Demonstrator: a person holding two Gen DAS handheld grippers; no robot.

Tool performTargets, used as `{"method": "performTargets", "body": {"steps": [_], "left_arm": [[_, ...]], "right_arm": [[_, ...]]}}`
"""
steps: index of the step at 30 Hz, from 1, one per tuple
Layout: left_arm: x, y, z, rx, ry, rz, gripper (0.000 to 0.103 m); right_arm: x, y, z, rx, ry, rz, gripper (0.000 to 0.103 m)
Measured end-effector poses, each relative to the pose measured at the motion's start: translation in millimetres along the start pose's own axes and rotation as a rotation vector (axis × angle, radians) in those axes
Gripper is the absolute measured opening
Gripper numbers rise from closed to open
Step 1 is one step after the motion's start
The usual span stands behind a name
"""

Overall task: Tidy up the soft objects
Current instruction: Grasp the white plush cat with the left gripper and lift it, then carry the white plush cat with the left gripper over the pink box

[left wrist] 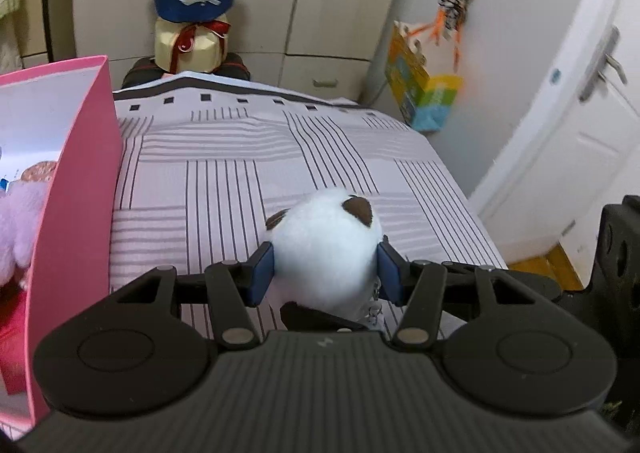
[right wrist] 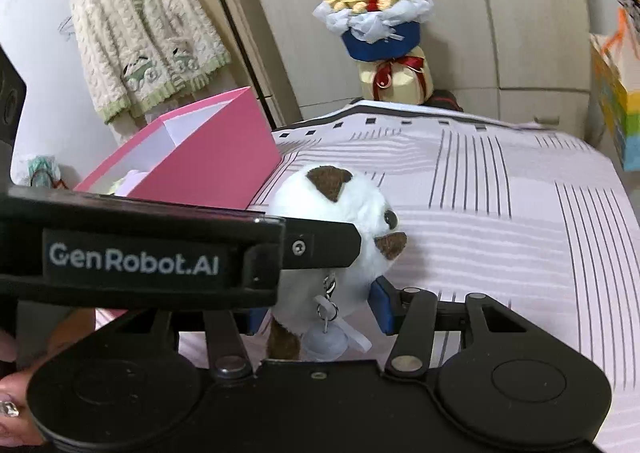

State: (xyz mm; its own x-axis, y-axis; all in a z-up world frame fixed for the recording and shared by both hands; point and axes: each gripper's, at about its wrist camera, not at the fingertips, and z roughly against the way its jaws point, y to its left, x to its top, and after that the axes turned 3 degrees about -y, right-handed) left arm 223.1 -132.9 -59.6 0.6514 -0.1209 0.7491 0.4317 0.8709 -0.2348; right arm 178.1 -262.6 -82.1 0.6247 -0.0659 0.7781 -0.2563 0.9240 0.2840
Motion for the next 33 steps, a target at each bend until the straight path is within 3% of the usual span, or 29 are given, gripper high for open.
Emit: {"method": "performTargets", "body": {"steps": [9, 14, 20, 24, 33], "left_arm": [[-32.9, 0.9, 49.4, -0.061, 0.017, -0.032, 0.053], [-42.9, 12.2, 82.4, -0.121, 0.011, 0.005, 0.053], [-40.1, 44.4, 137.4, -0.203, -0.011, 0.070, 0.053], [-32.0, 55.6, 175.9, -0.197, -0.064, 0.044, 0.053], [1.4, 90.6, 229.7, -0.076, -0.224, 0.007, 0.053]], "right_arm": [[-28.1, 38.0, 36.5, -0.021, 0.011, -0.022, 0.057], [-32.9, 68.4, 61.0, -0.045, 0.024, 0.048, 0.058], [-20.1, 108.8, 86.7, 0.003, 0.005, 0.147, 0.058], [-2.8, 140.6, 99.2, 0.029, -0.025, 0.221, 0.058], [43.8, 192.0, 82.9, 0.118, -0.145, 0.275, 0.060]]}}
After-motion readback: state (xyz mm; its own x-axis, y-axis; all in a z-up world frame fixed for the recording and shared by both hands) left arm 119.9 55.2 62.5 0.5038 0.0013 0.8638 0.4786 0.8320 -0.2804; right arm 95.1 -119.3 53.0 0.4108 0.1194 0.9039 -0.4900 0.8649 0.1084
